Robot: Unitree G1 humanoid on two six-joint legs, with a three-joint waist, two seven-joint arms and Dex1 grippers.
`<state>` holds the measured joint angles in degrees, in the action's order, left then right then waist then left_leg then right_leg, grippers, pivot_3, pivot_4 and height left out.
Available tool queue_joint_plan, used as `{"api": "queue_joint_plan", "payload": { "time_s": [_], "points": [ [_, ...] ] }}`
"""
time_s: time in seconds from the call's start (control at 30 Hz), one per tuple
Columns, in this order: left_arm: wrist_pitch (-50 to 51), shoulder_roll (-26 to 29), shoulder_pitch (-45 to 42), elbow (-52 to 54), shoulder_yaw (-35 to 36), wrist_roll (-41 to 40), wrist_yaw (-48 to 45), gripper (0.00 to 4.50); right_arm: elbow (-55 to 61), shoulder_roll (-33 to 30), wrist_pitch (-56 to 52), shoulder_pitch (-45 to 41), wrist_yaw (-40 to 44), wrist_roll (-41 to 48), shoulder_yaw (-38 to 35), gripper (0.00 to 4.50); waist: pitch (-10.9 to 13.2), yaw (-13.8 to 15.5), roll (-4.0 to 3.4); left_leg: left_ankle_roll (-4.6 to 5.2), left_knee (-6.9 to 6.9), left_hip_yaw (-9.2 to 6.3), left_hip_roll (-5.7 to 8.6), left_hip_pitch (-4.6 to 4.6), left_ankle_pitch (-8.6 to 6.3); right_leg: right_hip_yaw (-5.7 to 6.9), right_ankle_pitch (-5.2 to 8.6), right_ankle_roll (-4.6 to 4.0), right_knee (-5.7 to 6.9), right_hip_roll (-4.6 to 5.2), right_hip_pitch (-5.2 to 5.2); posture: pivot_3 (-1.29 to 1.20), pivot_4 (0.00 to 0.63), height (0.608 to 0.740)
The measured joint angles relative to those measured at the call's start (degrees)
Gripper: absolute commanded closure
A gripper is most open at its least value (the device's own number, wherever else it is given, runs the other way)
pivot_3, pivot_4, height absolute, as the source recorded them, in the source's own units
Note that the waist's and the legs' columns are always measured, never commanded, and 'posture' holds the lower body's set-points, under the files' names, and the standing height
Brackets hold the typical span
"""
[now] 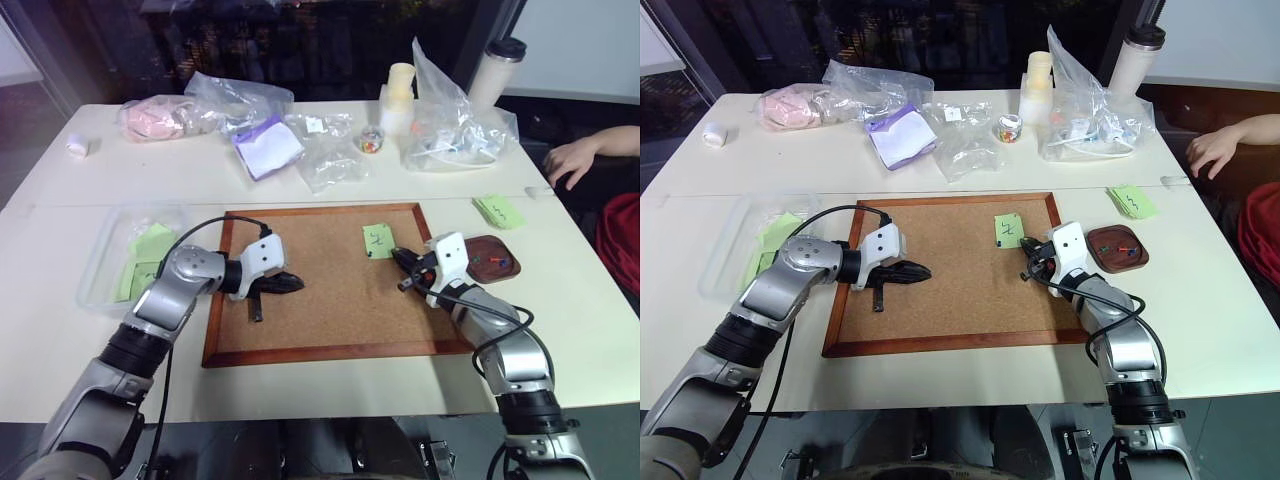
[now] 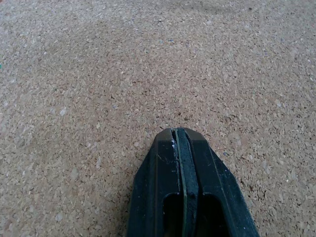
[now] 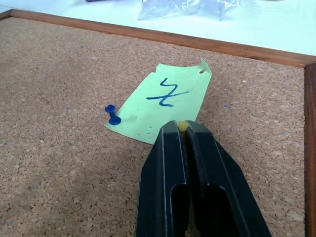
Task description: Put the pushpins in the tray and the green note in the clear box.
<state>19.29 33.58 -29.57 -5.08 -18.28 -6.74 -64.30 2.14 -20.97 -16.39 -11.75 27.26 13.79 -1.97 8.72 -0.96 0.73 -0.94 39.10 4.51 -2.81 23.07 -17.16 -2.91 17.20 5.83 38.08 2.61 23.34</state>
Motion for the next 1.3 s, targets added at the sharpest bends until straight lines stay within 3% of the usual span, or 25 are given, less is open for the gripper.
{"api": "queue_joint_plan", "payload": {
  "time_s": [0.5, 0.77, 1.1, 1.2, 1.3],
  "points": [
    [-0.83, 0.0, -0.67, -0.96, -0.54, 0.0, 0.03, 4.5, 1.05, -0.87, 1.64, 0.04, -5.06, -0.96, -7.61, 4.45, -0.06, 0.08, -0.04, 0.0, -0.02, 0.01, 0.0, -0.17, 0.0, -0.01, 0.01, -0.01, -0.01, -0.01, -0.17, 0.0, 0.15, 0.734],
    [-0.89, 0.06, -0.91, -1.57, -0.61, 0.0, -0.31, 4.5, 0.96, -7.81, -2.05, 5.56, -7.38, -1.28, -16.59, 4.45, -0.13, -0.03, -0.11, 0.01, -0.06, 0.03, 0.01, -0.32, -0.01, -0.06, 0.01, -0.01, -0.03, 0.0, -0.28, 0.0, 0.15, 0.734],
    [-1.25, -0.18, -1.28, -2.43, -0.85, 0.36, -0.54, 4.5, -1.33, -8.71, -4.01, 6.76, -6.32, -0.96, -17.43, 4.45, -0.14, -0.06, -0.14, 0.05, -0.14, 0.01, 0.01, -0.7, -0.03, -0.09, 0.02, -0.02, -0.1, -0.01, -0.65, 0.0, 0.15, 0.734],
    [-1.28, -0.19, -1.39, -2.57, -0.88, 0.36, -0.67, 4.5, -2.63, -8.71, -4.01, 6.72, -5.92, -0.97, -17.42, 3.56, -0.14, -0.05, -0.14, 0.05, -0.14, 0.01, 0.01, -0.7, -0.04, -0.09, 0.03, -0.02, -0.1, -0.01, -0.65, 0.0, 0.15, 0.734],
    [-1.33, -0.19, -1.49, -2.65, -0.93, 0.43, -0.73, 4.5, -3.46, -8.71, -4.01, 6.39, -5.63, -0.97, -17.43, 2.15, -0.15, -0.06, -0.14, 0.05, -0.14, 0.01, 0.0, -0.7, -0.04, -0.09, 0.03, -0.02, -0.1, -0.01, -0.65, 0.0, 0.15, 0.734]
  ]
}}
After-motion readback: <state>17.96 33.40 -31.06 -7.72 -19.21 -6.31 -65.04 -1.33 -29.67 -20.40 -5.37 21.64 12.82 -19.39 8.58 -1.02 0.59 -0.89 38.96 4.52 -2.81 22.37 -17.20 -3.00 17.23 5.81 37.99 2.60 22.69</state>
